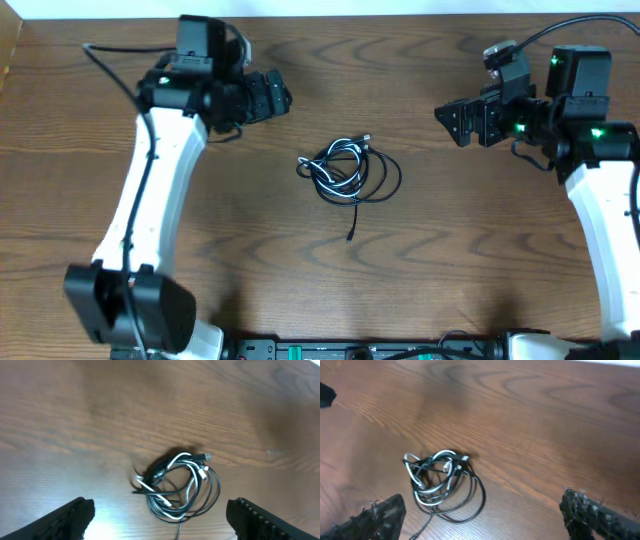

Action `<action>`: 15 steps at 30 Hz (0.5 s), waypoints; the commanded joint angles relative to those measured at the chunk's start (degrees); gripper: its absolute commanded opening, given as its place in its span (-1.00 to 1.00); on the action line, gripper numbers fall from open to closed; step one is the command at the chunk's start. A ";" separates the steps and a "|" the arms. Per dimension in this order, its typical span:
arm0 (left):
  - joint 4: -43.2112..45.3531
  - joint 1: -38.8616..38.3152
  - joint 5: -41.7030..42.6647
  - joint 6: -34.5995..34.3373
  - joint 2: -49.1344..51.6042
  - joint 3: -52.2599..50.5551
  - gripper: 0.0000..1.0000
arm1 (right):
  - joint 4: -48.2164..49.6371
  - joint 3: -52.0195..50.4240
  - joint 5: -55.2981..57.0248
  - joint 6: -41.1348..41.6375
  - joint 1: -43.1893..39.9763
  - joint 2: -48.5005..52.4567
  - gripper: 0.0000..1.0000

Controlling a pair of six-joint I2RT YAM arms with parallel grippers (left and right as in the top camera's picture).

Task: Untangle cables
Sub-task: 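Move the left gripper forward and down onto the cable bundle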

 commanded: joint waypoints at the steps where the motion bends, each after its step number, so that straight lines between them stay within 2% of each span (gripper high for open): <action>1: -0.68 -2.75 0.55 -11.43 2.60 0.92 0.76 | 0.13 1.18 1.27 2.23 -0.52 1.33 0.88; 5: -1.14 -6.54 0.52 -18.34 5.90 0.92 0.70 | 0.15 1.18 1.29 3.50 -0.52 2.08 0.83; 7: -1.14 -8.55 0.31 -19.45 7.69 0.90 0.48 | 0.35 1.18 1.29 3.50 -0.52 2.27 0.81; 10: -1.11 -10.95 -0.72 -19.54 10.23 0.90 0.37 | 0.35 1.18 1.27 3.50 -0.50 2.32 0.80; 12: -0.55 -12.22 -2.27 -15.87 11.74 0.90 0.31 | 0.31 1.18 1.29 3.52 -0.50 2.32 0.79; 15: 1.77 -13.60 -2.73 -1.81 14.14 0.90 0.31 | 0.31 1.14 1.29 3.50 -0.52 2.32 0.80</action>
